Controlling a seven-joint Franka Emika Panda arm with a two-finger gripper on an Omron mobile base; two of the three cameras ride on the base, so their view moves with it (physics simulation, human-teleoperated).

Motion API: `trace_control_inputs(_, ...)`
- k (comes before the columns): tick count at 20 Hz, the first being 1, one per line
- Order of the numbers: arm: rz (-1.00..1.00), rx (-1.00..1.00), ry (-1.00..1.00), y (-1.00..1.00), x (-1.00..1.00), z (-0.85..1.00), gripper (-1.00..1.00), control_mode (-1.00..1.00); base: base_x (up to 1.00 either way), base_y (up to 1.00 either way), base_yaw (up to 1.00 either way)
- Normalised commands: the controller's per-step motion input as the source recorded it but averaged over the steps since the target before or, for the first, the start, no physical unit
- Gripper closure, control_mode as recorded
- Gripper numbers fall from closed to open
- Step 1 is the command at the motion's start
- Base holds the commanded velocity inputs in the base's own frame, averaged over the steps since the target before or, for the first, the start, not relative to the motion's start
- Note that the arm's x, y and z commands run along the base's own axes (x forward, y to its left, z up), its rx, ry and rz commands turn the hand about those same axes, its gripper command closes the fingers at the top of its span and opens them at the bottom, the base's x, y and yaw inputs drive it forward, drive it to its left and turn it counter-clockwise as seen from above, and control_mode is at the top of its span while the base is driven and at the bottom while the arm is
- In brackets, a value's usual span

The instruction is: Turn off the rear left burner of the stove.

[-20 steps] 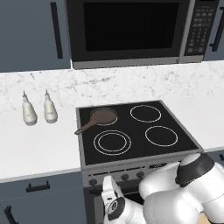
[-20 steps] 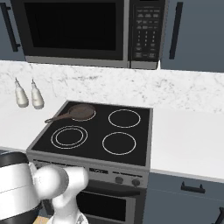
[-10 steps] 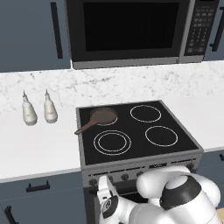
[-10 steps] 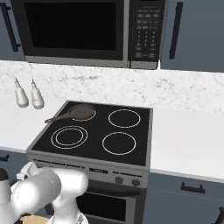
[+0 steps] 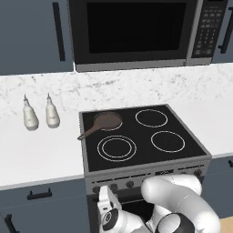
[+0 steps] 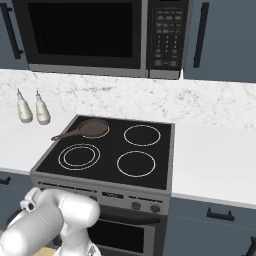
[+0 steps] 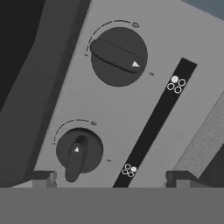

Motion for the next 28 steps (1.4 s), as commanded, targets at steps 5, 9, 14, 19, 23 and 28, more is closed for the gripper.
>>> trace_control_inputs(5, 0.0, 0.0, -0.07, -0.01, 0.23, -0.14, -1.0, -1.0, 0.0, 0.0, 0.0)
trace_control_inputs(9, 0.02, 0.0, -0.08, -0.01, 0.3, -0.16, -1.0, -1.0, 0.0, 0.0, 0.0)
trace_control_inputs(14, 0.01, 0.0, -0.07, -0.01, 0.24, -0.15, -1.0, -1.0, 0.0, 0.0, 0.0)
trace_control_inputs(19, 0.01, 0.01, -0.05, -0.05, 0.16, -0.1, -1.0, -1.0, 0.0, 0.0, 0.0)
trace_control_inputs(23, 0.01, 0.05, -0.09, -0.32, 0.0, 0.0, -1.0, -1.0, 0.0, 0.0, 0.0)
trace_control_inputs(28, 0.02, 0.04, -0.06, -0.3, 0.0, 0.0, -1.0, -1.0, 0.0, 0.0, 0.0)
